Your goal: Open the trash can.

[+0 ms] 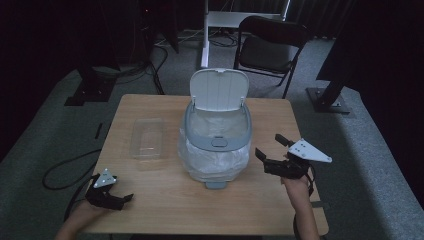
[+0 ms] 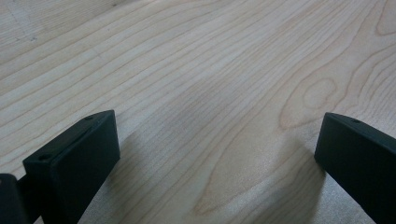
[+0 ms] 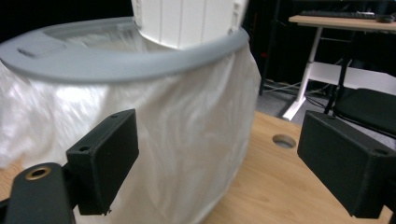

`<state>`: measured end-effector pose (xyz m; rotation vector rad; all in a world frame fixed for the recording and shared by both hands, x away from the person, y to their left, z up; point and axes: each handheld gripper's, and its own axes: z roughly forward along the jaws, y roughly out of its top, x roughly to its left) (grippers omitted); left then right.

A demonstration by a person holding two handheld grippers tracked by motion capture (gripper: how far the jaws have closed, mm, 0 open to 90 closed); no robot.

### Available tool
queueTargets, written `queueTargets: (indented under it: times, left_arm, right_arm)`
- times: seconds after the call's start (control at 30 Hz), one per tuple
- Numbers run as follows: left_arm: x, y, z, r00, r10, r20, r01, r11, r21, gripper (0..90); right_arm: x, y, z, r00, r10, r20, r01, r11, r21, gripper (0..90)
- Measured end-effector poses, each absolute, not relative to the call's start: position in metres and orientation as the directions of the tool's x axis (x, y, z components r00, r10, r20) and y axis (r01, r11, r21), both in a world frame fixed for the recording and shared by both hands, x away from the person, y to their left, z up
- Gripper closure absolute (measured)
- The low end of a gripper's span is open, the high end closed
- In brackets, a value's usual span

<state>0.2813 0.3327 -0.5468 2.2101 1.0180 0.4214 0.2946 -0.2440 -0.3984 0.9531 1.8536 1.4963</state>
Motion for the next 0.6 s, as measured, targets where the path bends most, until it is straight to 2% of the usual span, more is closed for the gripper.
queueTargets:
  times: [0.6]
  left_arm:
    - [0.281,0.332,-0.547,0.639,0.769,0.016,0.555,-0.475,0.683,0.9]
  right_arm:
    - [0.292,-0.282,-0.473,-0.467,0.881,0.07,0.286,0.075,0.955,12.1]
